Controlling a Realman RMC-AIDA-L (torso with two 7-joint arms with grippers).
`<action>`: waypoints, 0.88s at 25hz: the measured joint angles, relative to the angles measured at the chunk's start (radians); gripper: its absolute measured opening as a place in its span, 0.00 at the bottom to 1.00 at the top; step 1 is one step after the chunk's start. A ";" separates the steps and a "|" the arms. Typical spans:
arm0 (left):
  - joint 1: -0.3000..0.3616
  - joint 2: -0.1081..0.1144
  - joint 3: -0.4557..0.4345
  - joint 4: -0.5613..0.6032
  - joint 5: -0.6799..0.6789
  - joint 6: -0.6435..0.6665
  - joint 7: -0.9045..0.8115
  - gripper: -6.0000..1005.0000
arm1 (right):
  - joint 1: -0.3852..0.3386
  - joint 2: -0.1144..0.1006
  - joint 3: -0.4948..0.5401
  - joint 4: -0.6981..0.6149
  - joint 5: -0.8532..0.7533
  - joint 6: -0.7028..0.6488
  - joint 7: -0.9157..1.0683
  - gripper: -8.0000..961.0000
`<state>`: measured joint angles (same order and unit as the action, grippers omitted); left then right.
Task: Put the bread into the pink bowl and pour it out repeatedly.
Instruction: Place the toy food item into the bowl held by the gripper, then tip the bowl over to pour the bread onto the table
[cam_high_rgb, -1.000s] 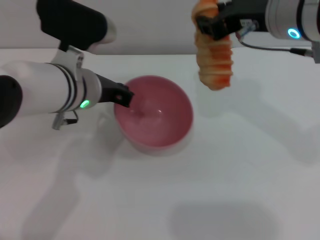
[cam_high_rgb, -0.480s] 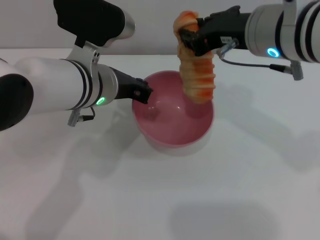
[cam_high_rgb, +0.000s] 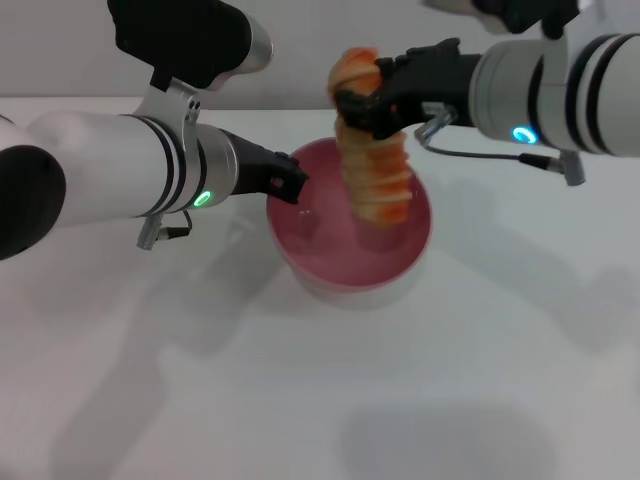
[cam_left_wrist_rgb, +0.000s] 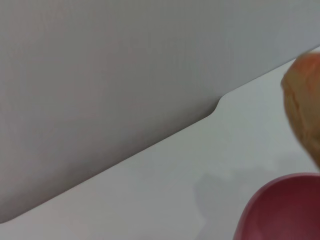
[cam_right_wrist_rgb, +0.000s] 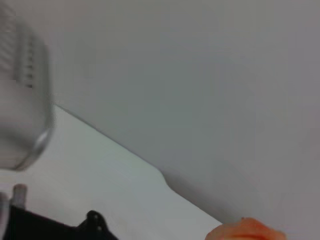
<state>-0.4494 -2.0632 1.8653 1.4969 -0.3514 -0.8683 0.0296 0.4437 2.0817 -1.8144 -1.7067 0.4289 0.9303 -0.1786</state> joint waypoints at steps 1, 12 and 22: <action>0.000 0.000 0.001 0.001 0.000 0.000 0.000 0.05 | 0.000 0.000 -0.008 0.002 0.000 -0.006 0.000 0.40; 0.004 0.001 0.007 0.003 0.002 0.006 0.001 0.05 | -0.015 0.000 -0.007 -0.008 -0.002 -0.012 0.038 0.73; 0.037 0.004 0.002 0.006 0.030 0.071 0.135 0.05 | -0.212 -0.002 0.174 -0.076 -0.092 -0.018 0.150 0.68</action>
<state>-0.4126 -2.0596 1.8676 1.5029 -0.3217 -0.7978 0.1642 0.2321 2.0801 -1.6400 -1.7825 0.3371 0.9125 -0.0288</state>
